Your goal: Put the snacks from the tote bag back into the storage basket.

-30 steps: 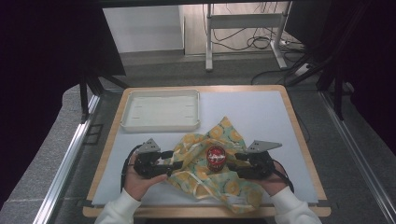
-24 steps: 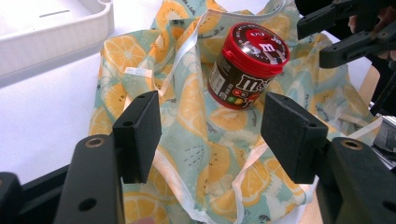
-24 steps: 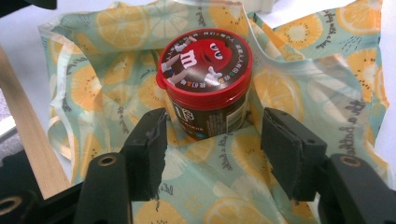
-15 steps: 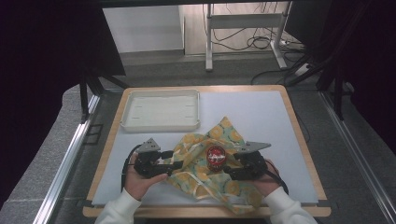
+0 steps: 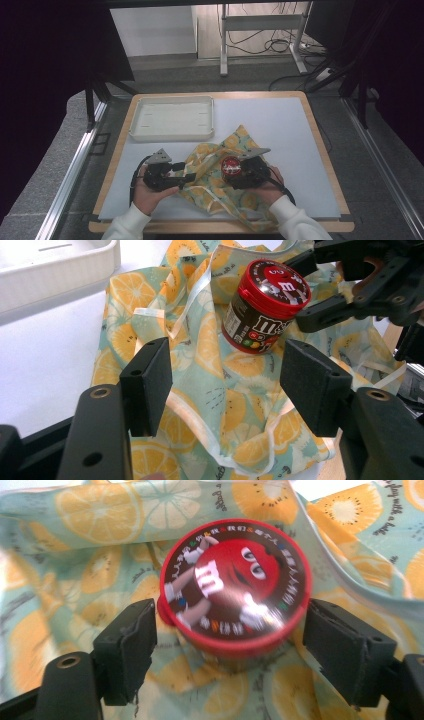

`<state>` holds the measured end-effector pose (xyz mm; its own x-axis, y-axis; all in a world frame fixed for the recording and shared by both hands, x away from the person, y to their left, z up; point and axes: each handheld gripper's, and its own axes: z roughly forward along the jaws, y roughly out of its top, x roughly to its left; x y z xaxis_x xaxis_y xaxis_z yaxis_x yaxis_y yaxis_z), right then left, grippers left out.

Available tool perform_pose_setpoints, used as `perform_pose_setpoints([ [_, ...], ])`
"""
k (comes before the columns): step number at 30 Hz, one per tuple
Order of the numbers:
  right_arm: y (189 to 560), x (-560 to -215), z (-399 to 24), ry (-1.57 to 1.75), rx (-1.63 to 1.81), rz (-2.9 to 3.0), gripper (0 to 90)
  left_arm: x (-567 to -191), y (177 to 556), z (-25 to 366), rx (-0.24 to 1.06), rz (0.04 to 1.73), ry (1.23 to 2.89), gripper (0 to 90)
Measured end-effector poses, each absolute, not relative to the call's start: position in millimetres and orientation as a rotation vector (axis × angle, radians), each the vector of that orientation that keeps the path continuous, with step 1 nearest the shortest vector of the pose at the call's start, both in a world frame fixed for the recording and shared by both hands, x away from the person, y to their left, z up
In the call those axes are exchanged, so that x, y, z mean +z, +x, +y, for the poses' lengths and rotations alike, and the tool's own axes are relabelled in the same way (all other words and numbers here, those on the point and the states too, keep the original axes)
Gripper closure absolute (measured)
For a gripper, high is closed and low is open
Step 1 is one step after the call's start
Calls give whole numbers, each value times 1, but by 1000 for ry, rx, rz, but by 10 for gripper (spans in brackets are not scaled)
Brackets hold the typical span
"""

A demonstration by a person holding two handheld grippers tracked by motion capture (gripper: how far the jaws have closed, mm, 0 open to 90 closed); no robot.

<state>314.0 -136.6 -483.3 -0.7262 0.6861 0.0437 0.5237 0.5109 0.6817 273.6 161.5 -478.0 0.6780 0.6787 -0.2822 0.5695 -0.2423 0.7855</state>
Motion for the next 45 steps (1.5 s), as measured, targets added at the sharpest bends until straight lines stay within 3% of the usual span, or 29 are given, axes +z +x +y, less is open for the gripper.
perform_pose_setpoints([
  [19,318,-488,-125,1035,971,2492,255,-480,276,165,136,976,1920,382],
  [45,302,-457,-132,930,1159,2466,257,-480,278,170,125,981,1899,382],
])
